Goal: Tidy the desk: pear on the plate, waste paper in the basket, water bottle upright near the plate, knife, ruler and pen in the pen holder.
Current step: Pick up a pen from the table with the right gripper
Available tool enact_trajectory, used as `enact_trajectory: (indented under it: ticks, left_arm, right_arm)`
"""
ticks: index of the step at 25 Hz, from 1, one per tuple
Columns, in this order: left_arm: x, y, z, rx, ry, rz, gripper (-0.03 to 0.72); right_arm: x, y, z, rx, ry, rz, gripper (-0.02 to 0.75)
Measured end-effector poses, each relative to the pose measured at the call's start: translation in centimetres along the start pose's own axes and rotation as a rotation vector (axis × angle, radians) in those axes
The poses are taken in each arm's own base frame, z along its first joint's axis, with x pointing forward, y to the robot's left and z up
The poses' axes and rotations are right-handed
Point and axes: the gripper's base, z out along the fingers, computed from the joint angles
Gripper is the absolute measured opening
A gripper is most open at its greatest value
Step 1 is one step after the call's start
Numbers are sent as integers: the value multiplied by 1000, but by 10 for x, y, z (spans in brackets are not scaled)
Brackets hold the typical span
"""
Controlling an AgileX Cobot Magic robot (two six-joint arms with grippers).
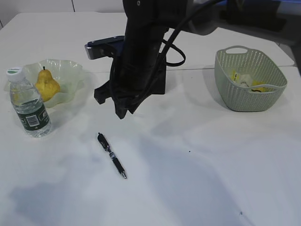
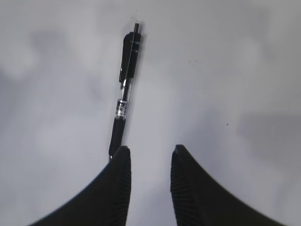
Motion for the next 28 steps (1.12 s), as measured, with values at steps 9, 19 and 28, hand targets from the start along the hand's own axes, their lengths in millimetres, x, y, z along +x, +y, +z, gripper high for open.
enact_trajectory:
  ticks: [9,19,28]
  left_arm:
    - [1,0,0,-1,8,0,237]
    - [1,0,0,-1,12,0,237]
    - [1,0,0,-1,12,0,237]
  right_arm:
    - [-20,7,6,-32,-55,63,249]
    - [-19,10,51,-44,23,82,249]
    - [-17,14,68,-52,58,90,249]
